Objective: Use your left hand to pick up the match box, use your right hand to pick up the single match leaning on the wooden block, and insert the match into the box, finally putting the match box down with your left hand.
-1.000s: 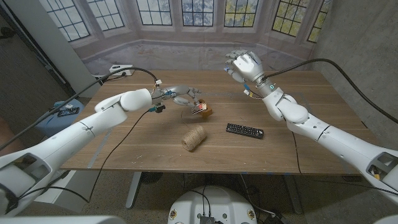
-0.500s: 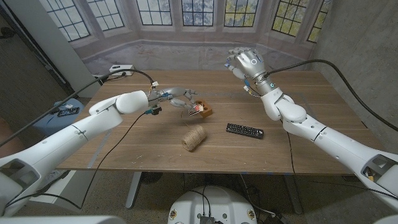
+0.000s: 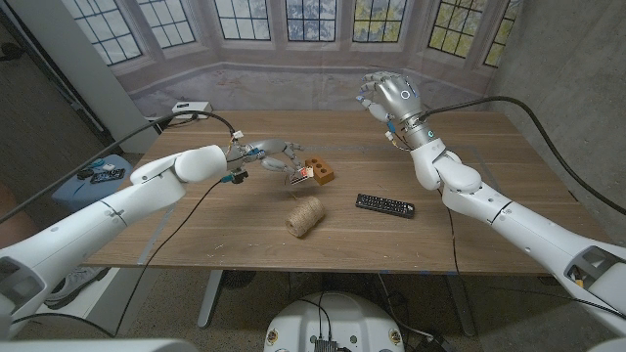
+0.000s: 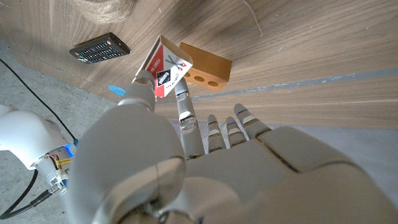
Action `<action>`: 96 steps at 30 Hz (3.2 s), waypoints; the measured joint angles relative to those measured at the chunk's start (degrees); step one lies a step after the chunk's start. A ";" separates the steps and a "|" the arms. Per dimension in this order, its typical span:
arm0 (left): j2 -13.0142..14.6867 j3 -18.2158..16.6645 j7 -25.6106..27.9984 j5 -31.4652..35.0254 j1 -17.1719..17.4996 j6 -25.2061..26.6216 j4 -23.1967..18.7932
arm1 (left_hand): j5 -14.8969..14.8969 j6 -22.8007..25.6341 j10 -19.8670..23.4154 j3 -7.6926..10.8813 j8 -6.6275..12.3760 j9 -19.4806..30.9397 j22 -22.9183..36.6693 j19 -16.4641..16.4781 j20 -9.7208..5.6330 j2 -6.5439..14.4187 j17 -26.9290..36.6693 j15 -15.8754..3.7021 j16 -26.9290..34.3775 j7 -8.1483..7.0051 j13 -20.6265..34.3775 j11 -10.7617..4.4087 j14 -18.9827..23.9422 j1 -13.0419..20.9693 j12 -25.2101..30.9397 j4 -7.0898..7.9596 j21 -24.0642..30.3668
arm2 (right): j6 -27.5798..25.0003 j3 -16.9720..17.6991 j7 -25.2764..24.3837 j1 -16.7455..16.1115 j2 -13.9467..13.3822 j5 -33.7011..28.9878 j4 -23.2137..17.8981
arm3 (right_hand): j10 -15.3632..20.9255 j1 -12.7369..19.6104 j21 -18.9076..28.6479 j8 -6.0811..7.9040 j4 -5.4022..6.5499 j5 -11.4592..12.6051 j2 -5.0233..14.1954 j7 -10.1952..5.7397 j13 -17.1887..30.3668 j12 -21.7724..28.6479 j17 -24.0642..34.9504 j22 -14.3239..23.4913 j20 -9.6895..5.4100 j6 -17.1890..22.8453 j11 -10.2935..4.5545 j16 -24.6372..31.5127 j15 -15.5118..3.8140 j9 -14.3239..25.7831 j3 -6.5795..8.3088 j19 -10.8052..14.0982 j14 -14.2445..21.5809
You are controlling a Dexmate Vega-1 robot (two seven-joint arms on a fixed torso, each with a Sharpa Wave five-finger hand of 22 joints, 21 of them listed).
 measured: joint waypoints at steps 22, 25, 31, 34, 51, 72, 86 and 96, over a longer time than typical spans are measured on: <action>4.95 -4.27 3.30 -0.79 5.28 2.91 -3.83 | 0.00 0.00 0.00 0.00 0.00 0.00 0.00 0.00 0.00 0.21 0.00 0.00 0.00 0.00 0.00 0.00 0.00 -0.21 0.00 0.00 0.00 | -2.11 4.64 4.34 -3.35 1.94 12.16 -3.44 | -0.21 -0.45 0.00 -0.10 0.24 -0.15 0.00 0.52 0.00 0.00 0.13 -0.01 0.22 -0.52 0.21 0.00 0.00 0.01 -0.23 -0.22 -0.60; 5.57 -4.84 3.73 -0.98 5.99 3.37 -4.35 | 0.00 0.00 0.00 0.00 0.00 0.00 0.00 0.00 0.00 0.23 0.00 0.00 0.00 0.00 0.00 0.00 0.00 -0.23 0.00 0.00 0.00 | -2.14 4.89 4.45 -3.57 2.23 13.36 -3.47 | -0.21 -0.45 0.00 -0.10 0.24 -0.15 0.00 0.52 0.00 0.00 0.12 -0.01 0.22 -0.52 0.21 0.00 0.00 0.01 -0.23 -0.22 -0.60; 7.04 -6.33 5.18 -1.43 7.73 4.70 -5.46 | 0.00 0.00 0.00 0.00 0.00 0.00 0.00 0.00 0.00 0.23 0.00 0.00 0.00 0.00 0.00 0.00 0.00 -0.23 0.00 0.00 0.00 | -1.66 5.27 4.26 -4.00 3.35 15.93 -2.27 | -0.21 -0.45 0.00 -0.10 0.24 -0.37 0.00 0.71 0.00 0.00 0.12 -0.01 0.22 -0.71 0.21 0.00 -0.01 -0.27 -0.23 -0.22 -0.60; 7.67 -6.92 5.73 -1.58 8.48 5.25 -5.95 | 0.00 0.00 0.00 0.00 0.00 0.00 0.00 0.00 0.00 0.23 0.00 0.00 0.00 0.00 0.00 0.00 0.00 -0.23 0.00 0.00 0.00 | -1.04 5.31 3.83 -4.08 3.89 17.30 -1.32 | -0.21 -0.45 0.00 -0.10 0.24 -0.37 0.00 0.71 0.00 0.00 0.12 -0.01 0.22 -0.71 0.21 0.00 0.00 -0.27 -0.23 -0.22 -0.60; 9.20 -8.44 7.30 -2.14 10.28 6.95 -6.72 | -0.27 0.00 -0.32 0.00 0.00 0.00 0.00 0.00 0.00 0.23 0.00 0.00 0.00 0.00 0.00 0.32 -0.64 -0.22 0.00 0.00 0.00 | 1.86 5.51 2.40 -4.10 5.91 23.24 2.50 | -0.53 -0.45 0.00 -0.50 0.24 -0.37 0.00 0.50 0.00 0.00 0.12 -0.01 -0.01 -0.92 0.53 0.00 -0.09 -0.26 -0.23 -0.44 -1.14; 10.97 -10.04 9.97 -2.69 12.49 8.65 -6.33 | -0.25 0.00 -0.62 0.00 0.01 0.01 0.00 0.00 0.00 0.22 0.00 0.00 0.00 0.00 0.00 0.01 -0.63 -0.22 0.00 0.00 0.00 | 4.92 7.29 2.74 -4.21 8.06 32.25 5.38 | -0.83 -1.05 0.00 -0.76 0.23 -0.59 0.00 0.62 0.00 0.00 0.39 -0.01 0.20 -1.44 0.83 0.00 0.10 -0.26 -0.71 -0.84 -1.33; 12.14 -10.77 11.27 -2.91 13.98 9.41 -6.13 | -0.23 0.00 -0.62 0.00 0.01 0.02 0.00 0.00 0.00 0.22 0.00 0.00 0.00 0.00 0.00 0.01 -0.62 -0.22 0.00 0.00 0.00 | 7.80 9.51 3.73 -4.32 9.39 38.64 6.80 | -0.83 -1.05 0.00 -0.76 0.24 -0.59 0.00 0.92 0.00 0.00 0.38 -0.01 0.20 -1.74 0.82 0.00 0.03 -0.25 -0.70 -0.83 -1.40; 12.16 -10.75 11.47 -3.15 13.86 9.70 -5.76 | -0.23 -0.31 -0.62 0.00 0.01 0.02 0.00 0.00 0.00 0.22 0.00 0.00 0.00 0.06 0.00 0.01 -0.62 -0.22 0.00 0.00 0.00 | 9.20 10.04 3.75 -4.33 9.74 40.64 7.52 | -0.83 -1.31 0.00 -0.76 0.24 -0.59 0.26 1.01 0.00 0.00 0.38 -0.01 0.24 -2.46 0.82 0.00 0.19 -0.53 -0.70 -1.29 -1.85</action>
